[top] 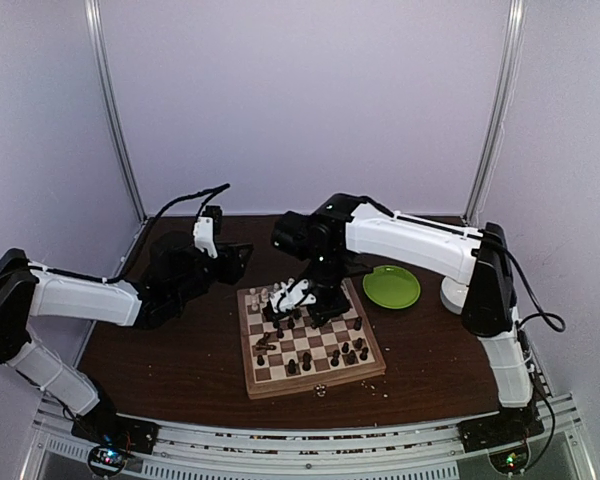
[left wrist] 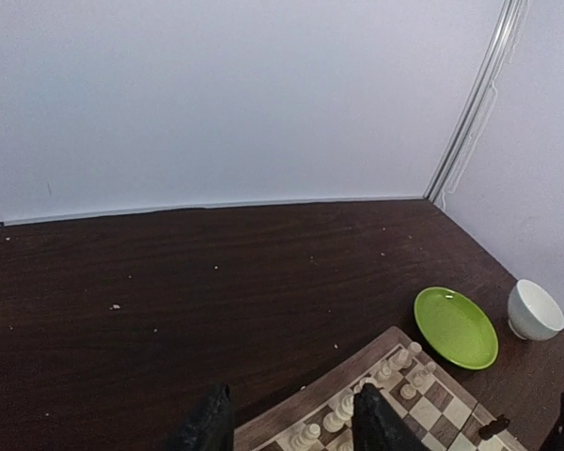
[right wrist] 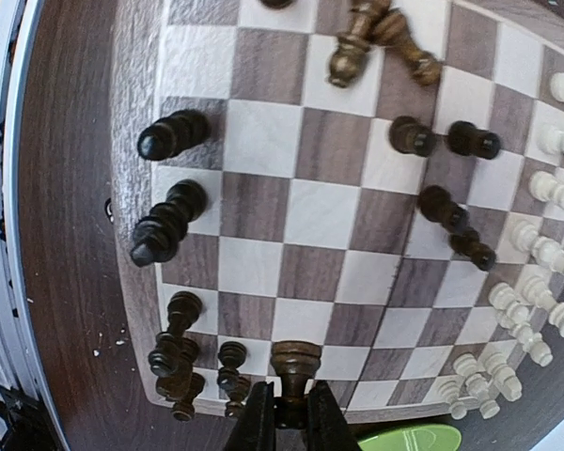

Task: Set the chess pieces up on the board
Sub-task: Place the pawn at c7.

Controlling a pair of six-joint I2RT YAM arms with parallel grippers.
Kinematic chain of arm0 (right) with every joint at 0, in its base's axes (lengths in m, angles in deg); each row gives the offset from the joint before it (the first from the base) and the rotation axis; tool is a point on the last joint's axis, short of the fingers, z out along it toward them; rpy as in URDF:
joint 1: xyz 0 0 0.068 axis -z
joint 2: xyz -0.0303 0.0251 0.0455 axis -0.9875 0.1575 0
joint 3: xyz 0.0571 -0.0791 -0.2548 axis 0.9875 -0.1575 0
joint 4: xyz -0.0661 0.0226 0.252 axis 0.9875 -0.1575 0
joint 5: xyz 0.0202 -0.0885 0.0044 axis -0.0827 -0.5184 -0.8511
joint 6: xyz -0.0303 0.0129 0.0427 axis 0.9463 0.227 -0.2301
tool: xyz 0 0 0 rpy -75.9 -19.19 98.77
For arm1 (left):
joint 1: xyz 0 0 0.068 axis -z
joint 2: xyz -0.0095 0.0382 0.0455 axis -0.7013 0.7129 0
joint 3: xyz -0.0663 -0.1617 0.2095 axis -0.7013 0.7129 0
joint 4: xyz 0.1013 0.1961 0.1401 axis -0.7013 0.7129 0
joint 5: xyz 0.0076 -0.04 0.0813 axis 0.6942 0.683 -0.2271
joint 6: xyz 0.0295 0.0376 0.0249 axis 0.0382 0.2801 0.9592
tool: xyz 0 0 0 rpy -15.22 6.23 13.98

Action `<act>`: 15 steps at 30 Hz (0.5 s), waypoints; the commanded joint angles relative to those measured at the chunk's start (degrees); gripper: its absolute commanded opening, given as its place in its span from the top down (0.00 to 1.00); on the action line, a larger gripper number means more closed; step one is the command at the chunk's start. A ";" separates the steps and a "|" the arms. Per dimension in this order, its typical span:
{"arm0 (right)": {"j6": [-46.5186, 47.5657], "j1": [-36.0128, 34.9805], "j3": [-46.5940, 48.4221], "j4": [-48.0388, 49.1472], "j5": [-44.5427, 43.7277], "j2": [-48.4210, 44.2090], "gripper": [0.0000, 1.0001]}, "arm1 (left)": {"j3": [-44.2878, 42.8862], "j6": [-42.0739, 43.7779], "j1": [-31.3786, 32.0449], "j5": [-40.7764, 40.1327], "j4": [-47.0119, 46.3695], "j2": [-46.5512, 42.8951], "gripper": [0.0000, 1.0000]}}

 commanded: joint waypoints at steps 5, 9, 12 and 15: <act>2.28 -4.06 1.47 -8.31 -9.69 4.19 0.96 | 1.93 2.36 0.05 -4.36 -3.25 -1.65 0.55; 2.26 -4.08 0.70 -8.68 -9.44 4.59 0.95 | 1.95 2.32 0.05 -4.19 -3.33 -1.53 0.55; 2.13 -4.24 0.10 -8.62 -9.41 4.84 0.95 | 1.86 2.29 0.05 -3.95 -3.39 -1.34 0.55; 1.84 -4.29 -0.71 -8.58 -9.92 5.31 0.95 | 1.95 2.22 0.05 -3.82 -3.38 -1.27 0.55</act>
